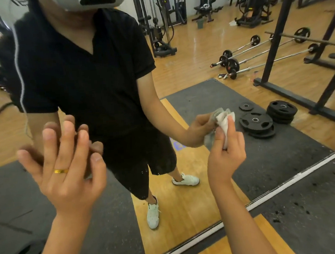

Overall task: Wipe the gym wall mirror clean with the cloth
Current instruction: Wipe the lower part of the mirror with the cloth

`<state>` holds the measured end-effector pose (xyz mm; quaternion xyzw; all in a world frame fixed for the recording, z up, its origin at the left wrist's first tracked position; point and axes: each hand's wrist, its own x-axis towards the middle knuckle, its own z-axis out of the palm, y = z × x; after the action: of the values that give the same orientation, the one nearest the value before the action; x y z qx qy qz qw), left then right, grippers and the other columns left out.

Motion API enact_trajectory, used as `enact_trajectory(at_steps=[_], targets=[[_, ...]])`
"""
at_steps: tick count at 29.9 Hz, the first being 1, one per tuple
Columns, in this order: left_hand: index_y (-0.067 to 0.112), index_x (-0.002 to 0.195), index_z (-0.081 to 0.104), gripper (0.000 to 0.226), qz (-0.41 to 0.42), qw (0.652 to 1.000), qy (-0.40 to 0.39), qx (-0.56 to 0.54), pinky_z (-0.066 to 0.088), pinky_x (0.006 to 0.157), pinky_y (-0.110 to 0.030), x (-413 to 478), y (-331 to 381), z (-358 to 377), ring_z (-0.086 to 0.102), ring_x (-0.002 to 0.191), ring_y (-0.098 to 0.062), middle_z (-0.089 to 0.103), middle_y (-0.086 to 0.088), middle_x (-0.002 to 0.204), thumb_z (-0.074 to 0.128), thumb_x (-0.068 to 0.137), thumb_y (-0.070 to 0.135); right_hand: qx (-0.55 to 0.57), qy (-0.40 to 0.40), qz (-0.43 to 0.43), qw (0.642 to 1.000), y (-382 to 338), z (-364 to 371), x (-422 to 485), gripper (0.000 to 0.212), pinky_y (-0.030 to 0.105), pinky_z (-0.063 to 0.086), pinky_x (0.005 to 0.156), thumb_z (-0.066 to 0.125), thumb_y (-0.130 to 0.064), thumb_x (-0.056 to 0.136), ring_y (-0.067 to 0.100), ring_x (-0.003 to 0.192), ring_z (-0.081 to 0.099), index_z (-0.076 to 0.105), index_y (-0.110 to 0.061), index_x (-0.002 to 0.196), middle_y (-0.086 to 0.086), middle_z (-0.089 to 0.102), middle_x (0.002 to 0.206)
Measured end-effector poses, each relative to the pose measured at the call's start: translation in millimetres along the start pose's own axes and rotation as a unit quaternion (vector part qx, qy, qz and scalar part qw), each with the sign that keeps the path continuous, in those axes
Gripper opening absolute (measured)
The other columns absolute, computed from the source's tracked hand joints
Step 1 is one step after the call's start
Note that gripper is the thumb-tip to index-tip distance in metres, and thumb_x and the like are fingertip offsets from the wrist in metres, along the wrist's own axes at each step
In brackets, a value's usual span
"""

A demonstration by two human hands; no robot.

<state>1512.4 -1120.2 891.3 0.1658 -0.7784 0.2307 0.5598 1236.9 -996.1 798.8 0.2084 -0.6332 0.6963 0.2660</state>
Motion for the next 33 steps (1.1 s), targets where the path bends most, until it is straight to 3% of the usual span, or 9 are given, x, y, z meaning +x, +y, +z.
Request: enact_trajectory(at_steps=[3,5,8,11,16,21,25,30,33], targets=[[0.013,0.153,0.047,0.053,-0.036,0.999,0.008,-0.015,0.030,0.096,-0.089,-2,12,7,0.038,0.145,-0.048,0.036,-0.002,0.165,0.053,0.102,0.002,0.019,-0.045,0.010,0.999,-4,-6,-3,0.037,0.022,0.039,0.057,0.062,-0.015,0.102,0.008,0.065,0.042,0.062,-0.003,0.137,0.004,0.048,0.078],[-0.004,0.138,0.054,0.041,0.003,0.999,0.026,-0.027,0.017,0.121,-0.070,3,40,19,0.032,0.152,-0.034,0.036,-0.005,0.165,0.051,0.098,-0.004,0.027,-0.061,0.015,0.998,-4,-10,2,0.038,0.027,0.040,0.054,0.061,-0.018,0.103,0.007,0.066,0.043,0.061,-0.004,0.138,0.004,0.049,0.078],[-0.006,0.133,0.056,0.038,0.056,0.996,-0.006,-0.062,0.008,0.128,-0.048,21,88,48,0.028,0.154,-0.024,0.036,-0.006,0.164,0.051,0.096,-0.001,0.043,-0.098,-0.028,0.994,-14,-11,-2,0.039,0.018,0.037,0.056,0.056,-0.028,0.107,0.004,0.068,0.042,0.062,-0.004,0.138,0.001,0.051,0.084],[0.000,0.139,0.054,0.041,0.063,0.994,-0.033,-0.081,0.013,0.127,-0.053,30,125,82,0.031,0.153,-0.024,0.046,-0.012,0.154,0.051,0.099,0.005,0.055,-0.137,-0.095,0.985,-16,-11,-13,0.037,0.010,0.034,0.065,0.054,-0.028,0.108,0.000,0.072,0.040,0.059,-0.007,0.138,-0.001,0.052,0.086],[0.008,0.140,0.057,0.042,0.037,0.998,-0.049,-0.028,0.015,0.125,-0.056,27,142,110,0.032,0.153,-0.024,0.054,-0.013,0.147,0.053,0.099,0.012,0.030,-0.143,-0.211,0.967,6,-14,9,0.032,0.026,0.044,0.051,0.061,-0.021,0.106,0.012,0.061,0.047,0.059,-0.014,0.137,0.001,0.055,0.081],[0.009,0.138,0.058,0.041,0.038,0.999,-0.038,0.007,0.013,0.126,-0.053,26,144,113,0.032,0.153,-0.023,0.053,-0.011,0.147,0.057,0.097,0.012,0.024,-0.009,-0.052,0.998,23,-14,82,0.037,0.016,0.039,0.060,0.067,-0.012,0.099,0.005,0.067,0.043,0.063,-0.005,0.135,0.007,0.053,0.079],[0.009,0.129,0.068,0.033,0.023,0.999,-0.023,0.010,0.010,0.128,-0.050,25,146,116,0.036,0.151,-0.023,0.055,-0.011,0.144,0.056,0.099,0.018,0.057,-0.007,0.024,0.998,2,-6,66,0.035,0.015,0.043,0.062,0.064,-0.016,0.101,0.012,0.069,0.052,0.064,-0.006,0.135,0.001,0.053,0.087],[0.009,0.131,0.066,0.035,0.027,0.999,-0.017,0.021,0.011,0.128,-0.049,23,145,119,0.038,0.150,-0.025,0.056,-0.012,0.144,0.058,0.098,0.018,0.083,-0.123,-0.116,0.982,-10,-11,21,0.034,0.019,0.044,0.058,0.059,-0.022,0.106,0.006,0.069,0.050,0.058,-0.012,0.138,-0.005,0.051,0.090],[0.008,0.129,0.066,0.033,0.027,0.999,-0.012,0.028,0.009,0.128,-0.048,22,145,119,0.037,0.151,-0.025,0.058,-0.014,0.141,0.059,0.098,0.016,0.017,-0.082,-0.157,0.984,22,-19,57,0.029,0.023,0.040,0.056,0.058,-0.023,0.107,0.014,0.061,0.050,0.062,-0.014,0.135,-0.002,0.050,0.088]])
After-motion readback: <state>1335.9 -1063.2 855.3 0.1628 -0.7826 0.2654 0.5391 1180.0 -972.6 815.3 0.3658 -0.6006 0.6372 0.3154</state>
